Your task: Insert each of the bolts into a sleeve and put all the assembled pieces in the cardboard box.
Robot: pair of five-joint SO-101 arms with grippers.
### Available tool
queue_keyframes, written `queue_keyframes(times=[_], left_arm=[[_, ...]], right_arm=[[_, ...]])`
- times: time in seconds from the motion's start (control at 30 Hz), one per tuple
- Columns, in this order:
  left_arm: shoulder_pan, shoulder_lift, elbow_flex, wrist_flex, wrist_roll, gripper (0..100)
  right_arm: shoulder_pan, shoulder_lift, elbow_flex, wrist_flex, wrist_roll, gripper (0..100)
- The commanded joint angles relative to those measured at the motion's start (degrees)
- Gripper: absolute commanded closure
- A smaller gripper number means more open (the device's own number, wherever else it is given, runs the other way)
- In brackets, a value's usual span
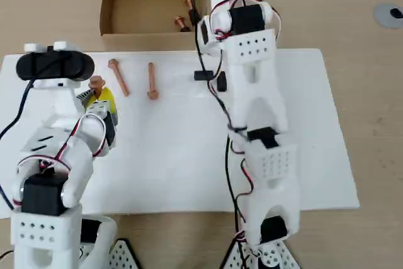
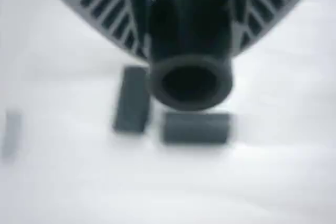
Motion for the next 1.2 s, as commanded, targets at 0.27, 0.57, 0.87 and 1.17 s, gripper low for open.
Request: queue_keyframes(times=[0.27,0.57,0.87,1.17], left_arm=[[0.26,-12.97,2.37,-8.70,0.53,99],[0.70,-24.57,6.68,-12.75,0.53,99],[0.79,-36.35,7.30,-12.66,7.47,99],[0.79,-37.49,7.30,-12.66,7.56,99]], right_arm=[[-10.68,-20.53,-14.20,0.70,5.98,98.8],[-21.05,-33.27,-15.08,0.79,14.68,98.8],[-21.23,-44.62,0.66,0.88,15.65,98.8],[-20.79,-67.38,48.66,-6.59,15.65,98.8]])
